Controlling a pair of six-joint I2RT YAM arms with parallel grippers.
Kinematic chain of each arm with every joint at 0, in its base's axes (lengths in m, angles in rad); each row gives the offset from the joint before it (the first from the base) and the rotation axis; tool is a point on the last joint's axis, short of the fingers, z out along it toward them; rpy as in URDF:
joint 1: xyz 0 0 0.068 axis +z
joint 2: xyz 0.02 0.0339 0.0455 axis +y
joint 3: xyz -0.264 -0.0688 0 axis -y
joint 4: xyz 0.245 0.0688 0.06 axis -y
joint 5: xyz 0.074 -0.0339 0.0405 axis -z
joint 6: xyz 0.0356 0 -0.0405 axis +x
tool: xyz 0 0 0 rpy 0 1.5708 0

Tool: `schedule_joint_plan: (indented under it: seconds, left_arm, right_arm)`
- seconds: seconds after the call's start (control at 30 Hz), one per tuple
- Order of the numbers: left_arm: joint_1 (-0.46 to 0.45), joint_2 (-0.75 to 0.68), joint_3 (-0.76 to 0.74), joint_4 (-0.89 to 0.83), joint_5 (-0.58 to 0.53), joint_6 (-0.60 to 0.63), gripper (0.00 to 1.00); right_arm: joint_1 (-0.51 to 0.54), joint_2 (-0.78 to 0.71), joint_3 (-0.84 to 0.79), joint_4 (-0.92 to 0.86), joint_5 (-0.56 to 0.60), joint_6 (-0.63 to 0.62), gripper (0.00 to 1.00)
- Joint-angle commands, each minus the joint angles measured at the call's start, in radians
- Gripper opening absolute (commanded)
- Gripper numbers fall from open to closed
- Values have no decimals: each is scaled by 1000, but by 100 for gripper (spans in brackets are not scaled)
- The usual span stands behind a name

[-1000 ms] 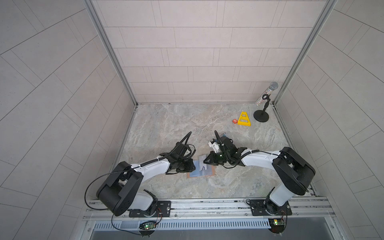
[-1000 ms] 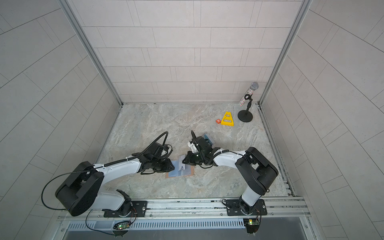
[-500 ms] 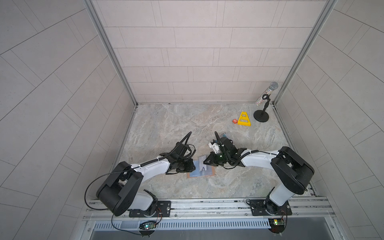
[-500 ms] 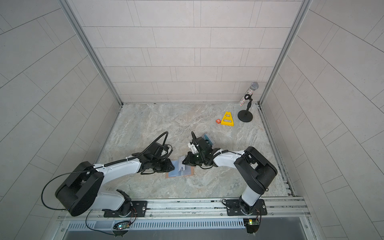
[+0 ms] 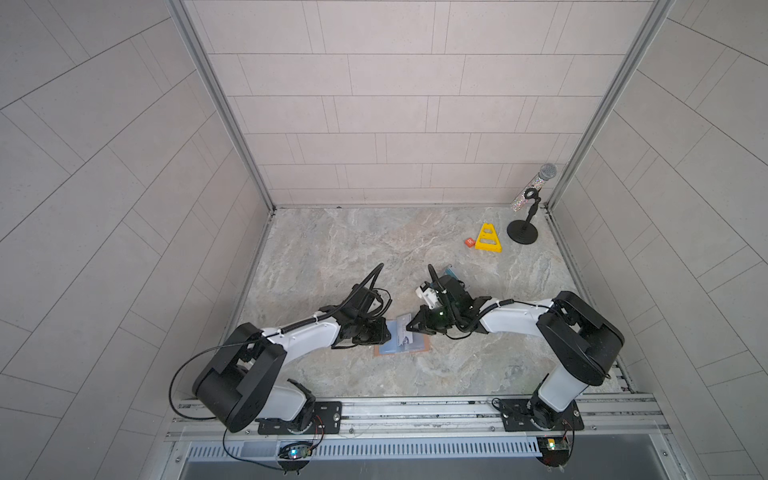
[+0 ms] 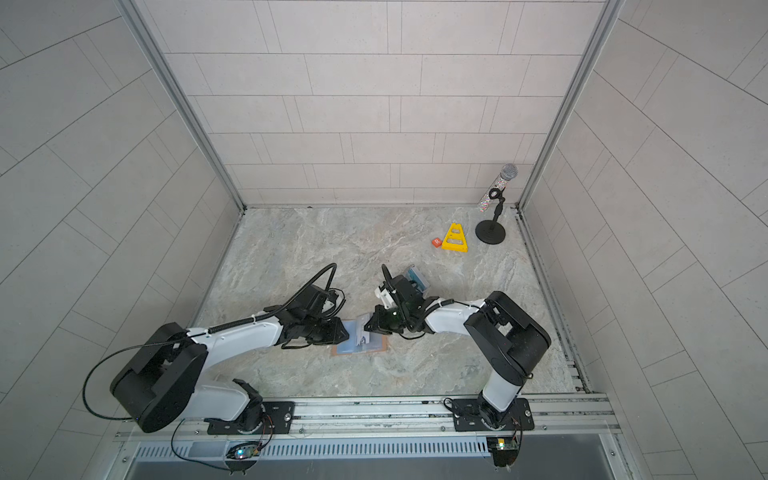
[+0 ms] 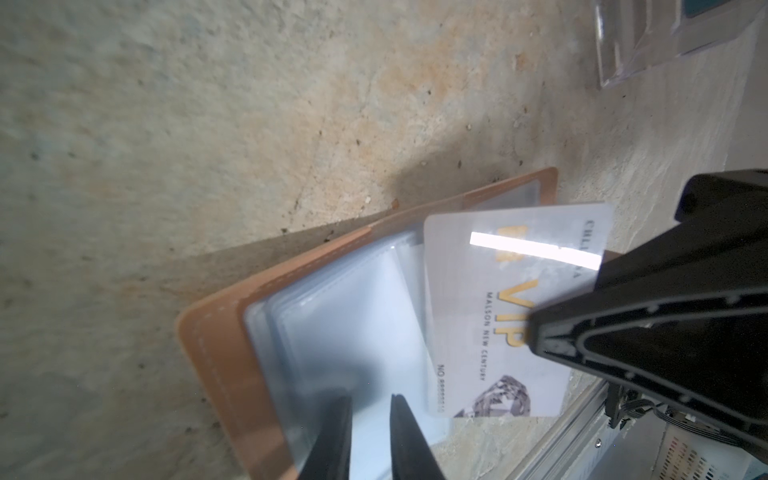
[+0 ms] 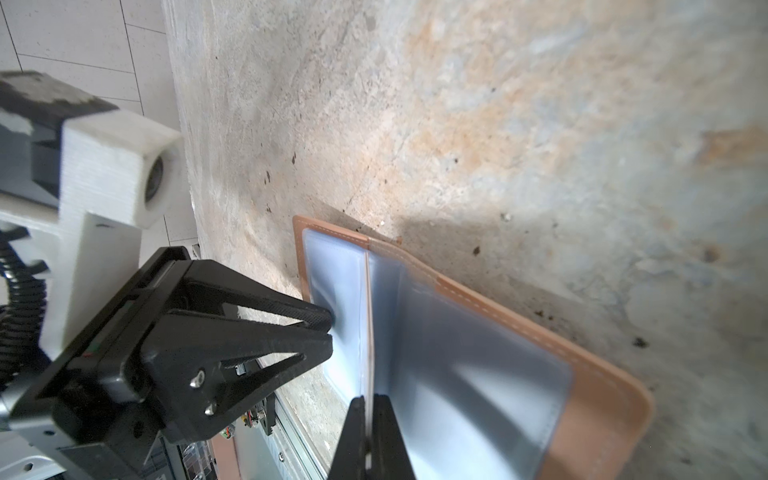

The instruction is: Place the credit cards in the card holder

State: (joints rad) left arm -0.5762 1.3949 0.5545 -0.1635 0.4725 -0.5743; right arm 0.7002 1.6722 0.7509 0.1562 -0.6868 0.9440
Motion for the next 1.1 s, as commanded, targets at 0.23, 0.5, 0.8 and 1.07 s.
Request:
schedule_joint_plan:
  seconds: [0.23, 0.5, 0.8, 1.07]
  left_arm:
    - [-2, -9, -27, -73, -48, 15, 24]
    - [-2, -35, -25, -74, -37, 12, 25]
    - [-2, -118, -8, -104, -53, 14, 49]
    - [-2, -153, -24, -174, -202, -3, 52]
  right_arm:
    - [5, 31, -18, 12, -33, 4, 0]
    - [6, 55, -12, -4, -25, -15, 0]
    - [5, 73, -4, -18, 4, -31, 0]
    - [5, 73, 1, -34, 13, -42, 0]
